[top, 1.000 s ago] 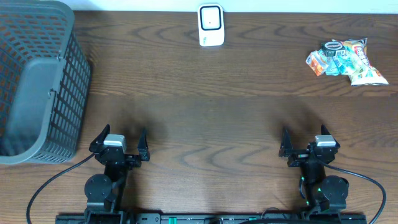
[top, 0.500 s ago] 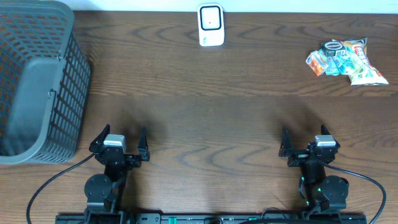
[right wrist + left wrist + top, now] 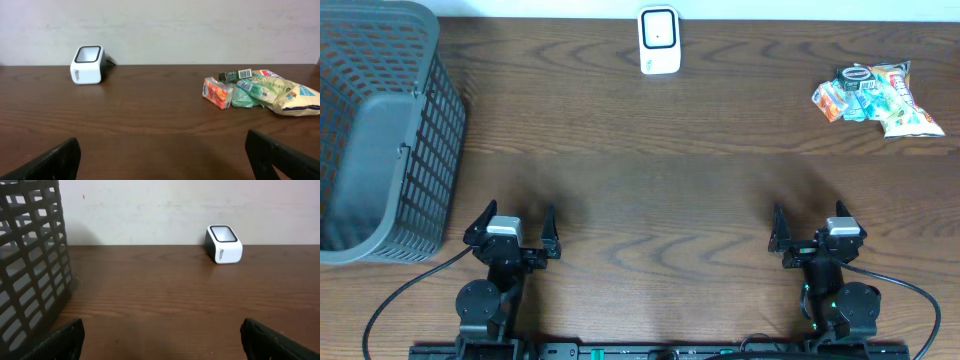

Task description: Scan the item barcode

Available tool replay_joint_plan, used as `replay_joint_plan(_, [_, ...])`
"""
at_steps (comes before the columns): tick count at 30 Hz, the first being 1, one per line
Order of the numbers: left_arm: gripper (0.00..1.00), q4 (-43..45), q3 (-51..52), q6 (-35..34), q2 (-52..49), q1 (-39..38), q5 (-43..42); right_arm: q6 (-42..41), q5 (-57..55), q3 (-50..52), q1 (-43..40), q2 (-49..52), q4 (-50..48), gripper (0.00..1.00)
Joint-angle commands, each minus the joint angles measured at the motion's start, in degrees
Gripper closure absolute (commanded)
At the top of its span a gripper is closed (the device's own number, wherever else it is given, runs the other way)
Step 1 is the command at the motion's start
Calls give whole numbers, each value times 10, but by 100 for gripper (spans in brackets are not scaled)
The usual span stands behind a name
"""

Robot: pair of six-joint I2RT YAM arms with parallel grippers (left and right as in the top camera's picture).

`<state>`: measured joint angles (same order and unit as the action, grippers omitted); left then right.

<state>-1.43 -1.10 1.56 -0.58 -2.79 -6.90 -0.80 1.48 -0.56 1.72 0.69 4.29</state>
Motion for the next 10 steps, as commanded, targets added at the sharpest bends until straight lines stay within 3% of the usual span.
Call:
replay_joint_plan(1, [2,-22,9,8,3,-2,1,6,-3,2,-3,-4,1,1])
replay_joint_plan(10, [2,-22,9,8,4,-2,1,6,-3,2,-3,-4,1,1])
